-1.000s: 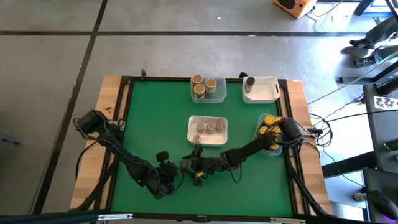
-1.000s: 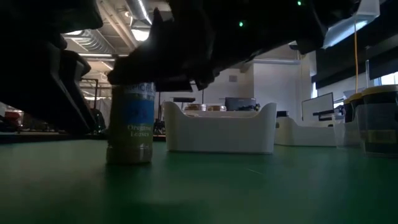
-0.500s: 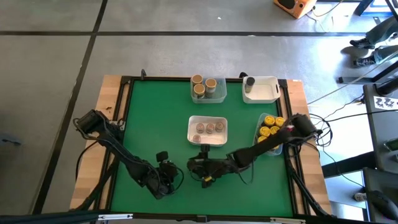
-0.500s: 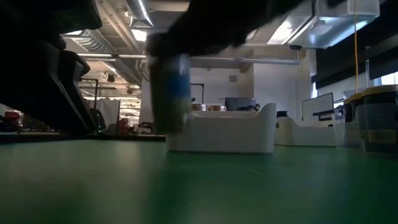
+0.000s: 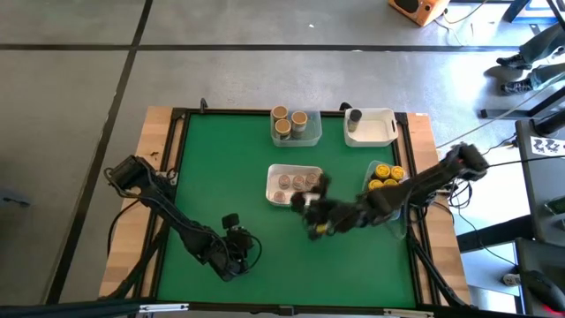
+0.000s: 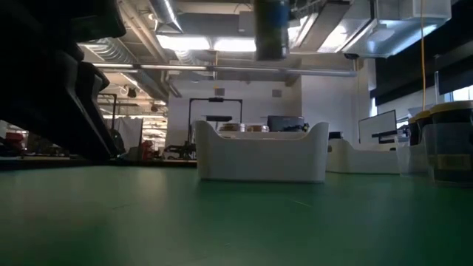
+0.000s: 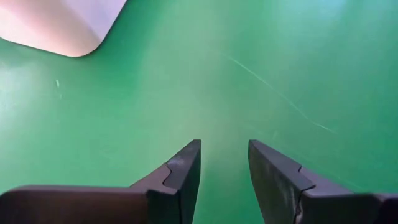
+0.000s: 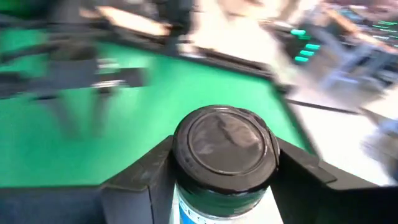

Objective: Sort spices by type
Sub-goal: Put the black seasoning bottle into the top white bin

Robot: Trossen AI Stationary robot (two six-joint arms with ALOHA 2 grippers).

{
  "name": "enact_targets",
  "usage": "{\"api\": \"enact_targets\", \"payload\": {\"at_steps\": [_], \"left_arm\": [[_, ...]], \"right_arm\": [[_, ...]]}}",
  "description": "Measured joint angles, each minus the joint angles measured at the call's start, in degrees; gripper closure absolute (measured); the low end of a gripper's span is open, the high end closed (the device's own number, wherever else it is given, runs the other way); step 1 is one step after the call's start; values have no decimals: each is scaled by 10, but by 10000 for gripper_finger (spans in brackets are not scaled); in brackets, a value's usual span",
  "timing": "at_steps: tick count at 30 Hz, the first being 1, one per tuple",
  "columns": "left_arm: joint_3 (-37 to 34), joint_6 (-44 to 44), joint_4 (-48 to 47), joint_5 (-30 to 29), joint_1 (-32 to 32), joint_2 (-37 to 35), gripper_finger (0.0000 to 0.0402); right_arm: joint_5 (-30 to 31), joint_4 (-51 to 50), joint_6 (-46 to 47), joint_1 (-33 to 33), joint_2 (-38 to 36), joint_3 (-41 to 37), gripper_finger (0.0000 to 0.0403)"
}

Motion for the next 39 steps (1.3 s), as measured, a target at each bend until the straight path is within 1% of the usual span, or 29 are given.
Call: {"api": "enact_targets", "payload": {"at_steps": [2,5,7,11,14,17,22,24,29,33,37,39], "left_arm": [[0,1,0,-4,0,0,272],[0,1,-2,-19,0,0,272],[0,1,-2,-32,0,0,272],[0,2,-2,-35,1,0,272],[0,1,-2,-38,5,0,272],[0,1,0,-39,9,0,272],[0,1,1,-39,11,0,272],[0,3,-1,-39,11,0,272],[0,13,-3,-39,11,0,273],[0,21,-3,-39,12,0,273],[0,17,-3,-40,15,0,273],[0,10,-3,-40,15,0,273]], "right_arm": [[38,-19,0,-12,-36,-15,198],[88,-20,1,-39,-89,-48,198],[108,-18,2,-65,-123,-71,198],[132,-14,16,-133,-172,-115,198],[137,-13,36,-188,-193,-148,198],[133,-15,62,-237,-198,-178,198],[134,-17,103,-296,-198,-222,198],[123,-22,116,-307,-198,-233,198],[110,-46,124,-305,-214,-243,198],[132,-64,122,-310,-238,-243,198],[117,-67,122,-339,-251,-243,198],[125,-80,121,-360,-251,-243,198]]}}
